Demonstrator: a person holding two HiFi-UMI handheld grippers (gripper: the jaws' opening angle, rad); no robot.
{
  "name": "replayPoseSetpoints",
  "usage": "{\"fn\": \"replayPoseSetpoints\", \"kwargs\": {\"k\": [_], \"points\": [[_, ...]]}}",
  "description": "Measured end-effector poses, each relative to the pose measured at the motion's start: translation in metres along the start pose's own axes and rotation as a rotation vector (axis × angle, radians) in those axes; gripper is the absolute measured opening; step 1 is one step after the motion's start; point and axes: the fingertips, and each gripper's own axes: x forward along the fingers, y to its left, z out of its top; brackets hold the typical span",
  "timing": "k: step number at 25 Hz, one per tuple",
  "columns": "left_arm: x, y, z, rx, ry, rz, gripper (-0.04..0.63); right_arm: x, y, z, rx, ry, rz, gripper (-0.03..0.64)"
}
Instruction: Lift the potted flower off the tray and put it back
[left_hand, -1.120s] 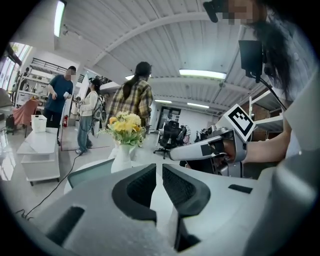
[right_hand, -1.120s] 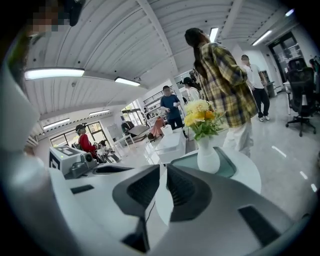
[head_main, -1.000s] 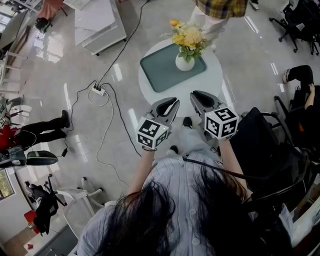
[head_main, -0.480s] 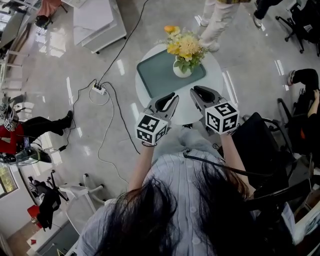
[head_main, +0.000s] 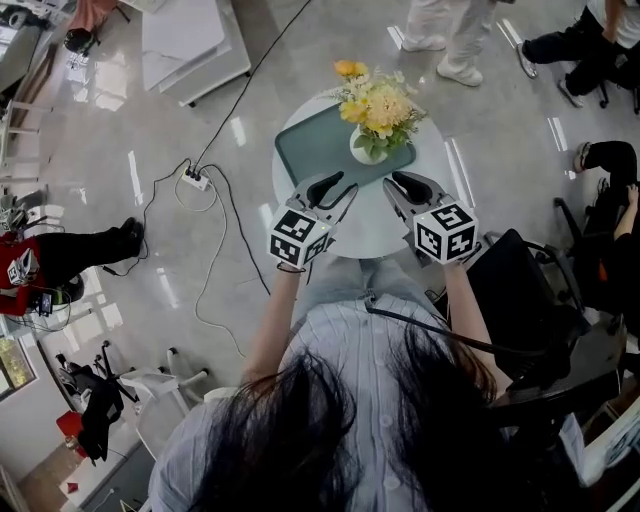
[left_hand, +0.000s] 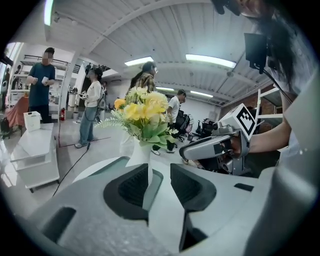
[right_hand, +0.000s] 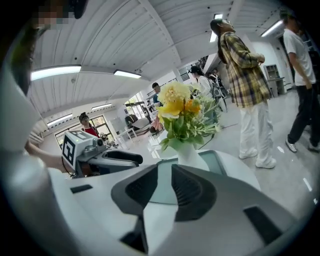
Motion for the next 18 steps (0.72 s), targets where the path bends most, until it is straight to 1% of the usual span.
{"fn": "replayPoseSetpoints", "kwargs": {"k": [2,4,5,7,9,11,14,16,18], "points": [[0.009,0.013,-0.002,0.026,0.02,-0.031,0.13,0.009,-0.009,0.0,-0.009,-0.004,-0.008,0.064],[0.016,0.02,-0.008,0.037,0.038,-0.062,0.137,0.014,-0.016,-0.008,-0.015,0.012,-0.008,0.067],[0.019,0.023,-0.011,0.035,0.043,-0.075,0.138,0.016,-0.018,-0.012,-0.021,0.024,-0.001,0.085],[0.027,0.028,-0.016,0.034,0.055,-0.1,0.141,0.019,-0.025,-0.019,-0.048,0.042,0.015,0.151],[0.037,0.035,-0.023,0.051,0.085,-0.125,0.15,0.024,-0.035,-0.022,-0.088,0.05,0.021,0.193],[0.047,0.04,-0.035,0.089,0.131,-0.153,0.161,0.031,-0.045,-0.027,-0.119,0.054,0.019,0.216],[0.059,0.043,-0.052,0.153,0.187,-0.198,0.175,0.041,-0.057,-0.039,-0.123,0.07,0.019,0.235],[0.069,0.048,-0.055,0.172,0.189,-0.213,0.181,0.048,-0.065,-0.045,-0.126,0.088,0.03,0.249],[0.079,0.054,-0.055,0.174,0.179,-0.224,0.192,0.055,-0.072,-0.053,-0.15,0.118,0.044,0.265]]}}
